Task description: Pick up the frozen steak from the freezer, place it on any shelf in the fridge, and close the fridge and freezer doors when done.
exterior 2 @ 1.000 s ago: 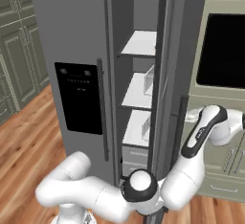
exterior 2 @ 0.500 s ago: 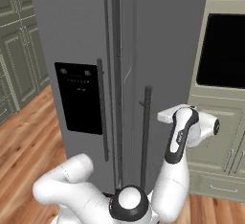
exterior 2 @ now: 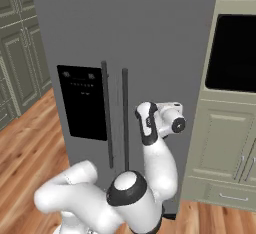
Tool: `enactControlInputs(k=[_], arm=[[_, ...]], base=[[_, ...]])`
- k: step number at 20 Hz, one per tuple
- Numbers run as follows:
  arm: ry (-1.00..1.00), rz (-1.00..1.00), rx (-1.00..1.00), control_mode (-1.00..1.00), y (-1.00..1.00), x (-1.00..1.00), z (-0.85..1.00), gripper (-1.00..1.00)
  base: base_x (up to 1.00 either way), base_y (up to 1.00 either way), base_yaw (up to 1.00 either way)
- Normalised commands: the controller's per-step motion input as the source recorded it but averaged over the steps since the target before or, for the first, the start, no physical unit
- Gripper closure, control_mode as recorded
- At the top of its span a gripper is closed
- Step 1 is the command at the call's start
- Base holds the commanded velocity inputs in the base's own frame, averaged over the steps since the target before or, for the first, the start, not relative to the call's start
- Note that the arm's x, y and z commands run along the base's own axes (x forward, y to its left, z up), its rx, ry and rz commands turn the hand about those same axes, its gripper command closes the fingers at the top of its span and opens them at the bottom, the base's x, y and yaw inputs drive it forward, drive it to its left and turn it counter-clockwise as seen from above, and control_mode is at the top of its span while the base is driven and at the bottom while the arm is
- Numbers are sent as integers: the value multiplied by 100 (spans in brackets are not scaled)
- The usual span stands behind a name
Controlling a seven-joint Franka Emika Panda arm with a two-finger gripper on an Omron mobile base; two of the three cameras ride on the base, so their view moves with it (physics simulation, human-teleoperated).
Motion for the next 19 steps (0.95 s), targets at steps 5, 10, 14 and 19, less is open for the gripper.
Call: enactControlInputs(k=[5, 10, 14, 19], arm=[[2, -36, -13, -100, 19, 93, 5, -100], [0, 0, 0, -100, -1, 4, -1, -100], [0, 0, 0, -100, 0, 0, 0, -100], [0, 0, 0, -100, 0, 0, 0, -100]], base=[[0, 0, 0], [0, 0, 0], [0, 0, 0], [0, 0, 0]])
